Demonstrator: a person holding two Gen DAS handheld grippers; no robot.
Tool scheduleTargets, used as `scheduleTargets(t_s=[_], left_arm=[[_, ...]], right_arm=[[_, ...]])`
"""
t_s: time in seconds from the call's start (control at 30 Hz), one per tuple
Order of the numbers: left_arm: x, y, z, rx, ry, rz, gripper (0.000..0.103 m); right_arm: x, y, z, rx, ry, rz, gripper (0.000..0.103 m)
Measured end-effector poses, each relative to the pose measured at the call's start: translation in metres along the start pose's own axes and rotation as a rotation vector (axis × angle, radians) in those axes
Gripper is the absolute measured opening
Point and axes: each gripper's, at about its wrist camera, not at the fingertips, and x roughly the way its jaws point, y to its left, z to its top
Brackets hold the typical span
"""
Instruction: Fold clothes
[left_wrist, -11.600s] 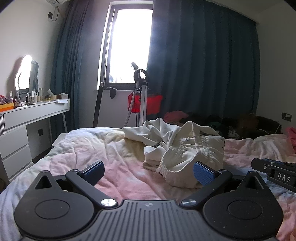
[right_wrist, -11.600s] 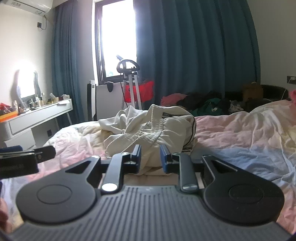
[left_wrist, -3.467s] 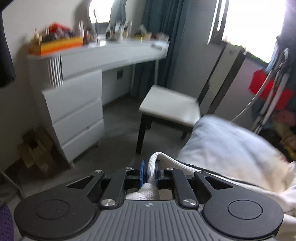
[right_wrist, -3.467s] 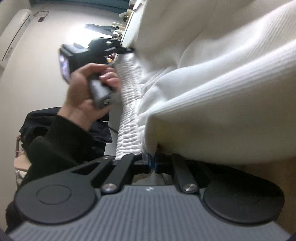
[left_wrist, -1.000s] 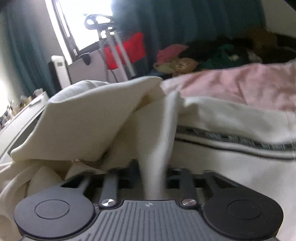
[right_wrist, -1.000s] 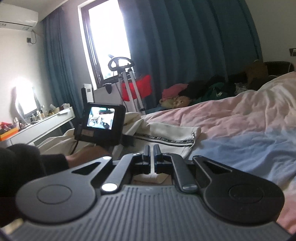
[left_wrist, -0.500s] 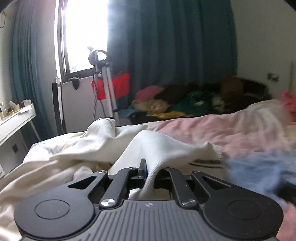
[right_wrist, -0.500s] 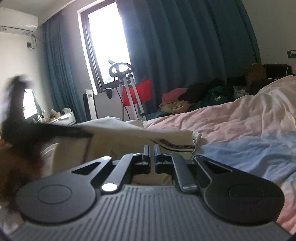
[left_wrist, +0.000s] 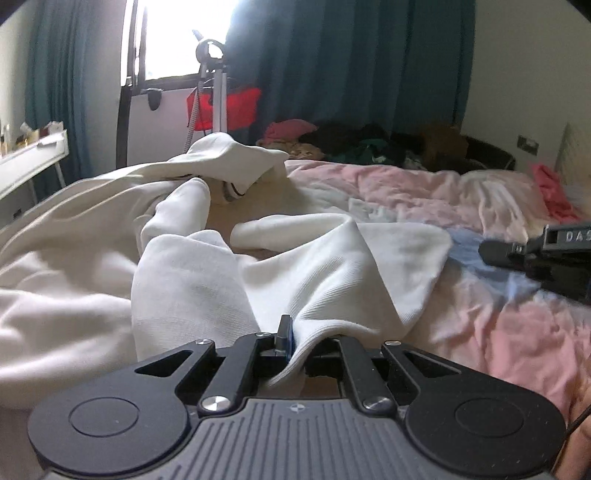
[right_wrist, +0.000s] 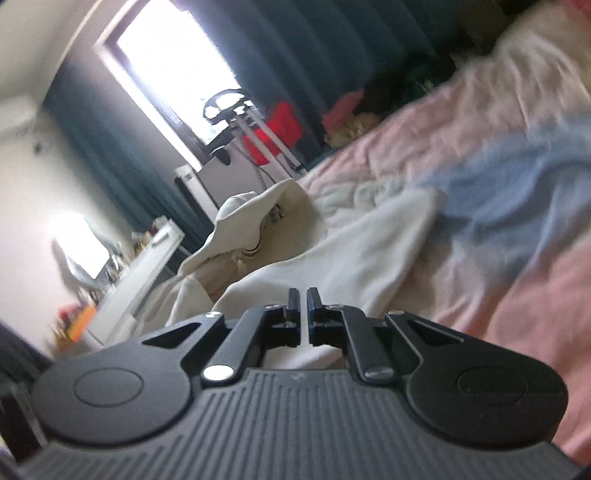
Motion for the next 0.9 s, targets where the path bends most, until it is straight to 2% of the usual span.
scheduleTargets(t_s=[0.2,0.3,0.53,0.57,0.67,0.73,0.77,0.83,0.87,0.9], left_arm=[[0.006,0.013,-0.002,-0.094,0.014,-0.021,0.006],[0.012,0.018,0.000,-0.122,0.021,-0.030,0.006],[0.024,0.022,0.000,-0.166,0.040,-0.045,0.006],[0.027,0.022,0.000,-0.177,0.044,-0.052,0.006],[0.037,0.031,0.000,-0.235,0.063,-0.069,0.006],[0.044,0.033,0.001,-0.244,0.068,-0.065,0.006],[0.047,0.034,0.002,-0.248,0.070,-0.063,0.006],[0.053,0.035,0.003,-0.251,0.071,-0.062,0.007],[0.055,0.036,0.003,-0.257,0.073,-0.064,0.007],[0.057,0.037,0.002,-0.261,0.075,-0.067,0.007]], right_arm=[[0.033,-0.052,0.016,0.265,0.017,-0.071,0.009],[0.060,-0.074,0.022,0.370,0.049,-0.060,0.009],[0.126,-0.114,0.032,0.488,0.093,-0.085,0.008],[0.128,-0.116,0.034,0.501,0.087,-0.083,0.006],[0.128,-0.120,0.038,0.547,0.056,-0.076,0.010],[0.117,-0.117,0.042,0.544,0.033,-0.102,0.011],[0.113,-0.115,0.043,0.533,0.025,-0.121,0.014],[0.109,-0.109,0.045,0.502,0.022,-0.136,0.036],[0.108,-0.106,0.045,0.484,0.024,-0.138,0.053],[0.107,-0.103,0.045,0.466,0.027,-0.139,0.061]])
